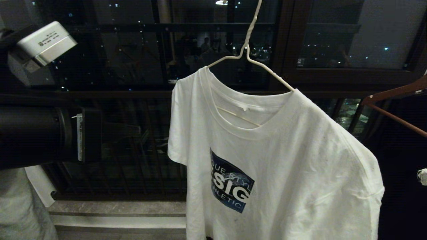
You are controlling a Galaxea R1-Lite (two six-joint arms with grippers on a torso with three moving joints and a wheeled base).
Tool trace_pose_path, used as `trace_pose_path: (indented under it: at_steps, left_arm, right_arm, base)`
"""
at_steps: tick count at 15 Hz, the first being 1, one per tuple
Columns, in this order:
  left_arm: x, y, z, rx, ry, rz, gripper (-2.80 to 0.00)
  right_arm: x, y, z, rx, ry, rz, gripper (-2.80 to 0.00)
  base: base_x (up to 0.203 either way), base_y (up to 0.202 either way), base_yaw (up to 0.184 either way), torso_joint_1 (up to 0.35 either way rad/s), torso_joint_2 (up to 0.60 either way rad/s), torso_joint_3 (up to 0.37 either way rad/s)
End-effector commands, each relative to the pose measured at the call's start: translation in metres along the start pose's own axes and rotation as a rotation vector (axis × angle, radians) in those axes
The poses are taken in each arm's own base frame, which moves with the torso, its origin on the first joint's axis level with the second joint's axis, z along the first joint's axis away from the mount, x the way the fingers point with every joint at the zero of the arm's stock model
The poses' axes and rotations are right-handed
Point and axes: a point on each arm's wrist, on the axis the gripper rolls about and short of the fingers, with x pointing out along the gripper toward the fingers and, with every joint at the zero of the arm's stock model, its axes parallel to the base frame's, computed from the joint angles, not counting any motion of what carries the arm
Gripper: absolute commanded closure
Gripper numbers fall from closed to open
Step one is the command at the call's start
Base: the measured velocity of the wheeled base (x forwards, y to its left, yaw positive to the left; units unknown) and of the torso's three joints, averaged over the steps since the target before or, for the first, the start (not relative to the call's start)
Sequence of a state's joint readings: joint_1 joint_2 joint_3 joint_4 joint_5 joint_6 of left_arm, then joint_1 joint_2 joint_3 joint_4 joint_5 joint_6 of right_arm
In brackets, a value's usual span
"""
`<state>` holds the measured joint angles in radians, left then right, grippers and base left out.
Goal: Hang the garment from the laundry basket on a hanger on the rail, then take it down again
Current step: Take the clothes off the clothes rack
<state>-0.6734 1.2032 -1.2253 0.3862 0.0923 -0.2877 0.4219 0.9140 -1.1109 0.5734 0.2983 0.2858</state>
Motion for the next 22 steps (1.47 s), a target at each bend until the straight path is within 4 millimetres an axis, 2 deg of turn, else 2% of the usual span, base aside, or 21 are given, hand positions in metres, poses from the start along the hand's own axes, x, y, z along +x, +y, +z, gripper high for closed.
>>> trace_pose_path:
  at_steps: [1, 4, 9, 13, 18, 22]
  left_arm:
    - [0.005, 0.0, -0.001, -0.001, 0.017, 0.006, 0.0]
    - [0.013, 0.0, -0.003, -0.001, 0.038, 0.014, 0.0]
    - [0.013, 0.0, -0.002, -0.01, 0.037, 0.014, 0.0]
    - [0.012, 0.0, -0.002, -0.01, 0.035, 0.012, 0.0]
    - [0.013, 0.0, -0.001, -0.015, 0.034, 0.013, 0.0]
    - [0.017, 0.0, -0.002, -0.014, 0.047, 0.018, 0.0]
  right_arm:
    - [-0.004, 0.002, -0.001, 0.006, -0.001, 0.037, 0.0]
    - [-0.002, 0.002, -0.002, 0.009, 0.02, 0.064, 0.0]
    - [0.003, 0.002, 0.001, 0.008, 0.022, 0.064, 0.0]
    - [0.006, 0.008, 0.025, -0.025, -0.067, 0.085, 0.0]
    - [0.02, 0.014, 0.059, -0.051, -0.099, 0.1, 0.0]
    - [0.029, 0.02, 0.065, -0.063, -0.082, 0.144, 0.0]
  base:
    - [0.0, 0.0, 0.0, 0.0, 0.0, 0.0]
    - [0.0, 0.0, 0.0, 0.0, 0.0, 0.0]
    - [0.0, 0.0, 0.0, 0.0, 0.0, 0.0]
    - [0.0, 0.0, 0.0, 0.0, 0.0, 0.0]
    - [0.0, 0.0, 0.0, 0.0, 0.0, 0.0]
    - [0.0, 0.0, 0.0, 0.0, 0.0, 0.0]
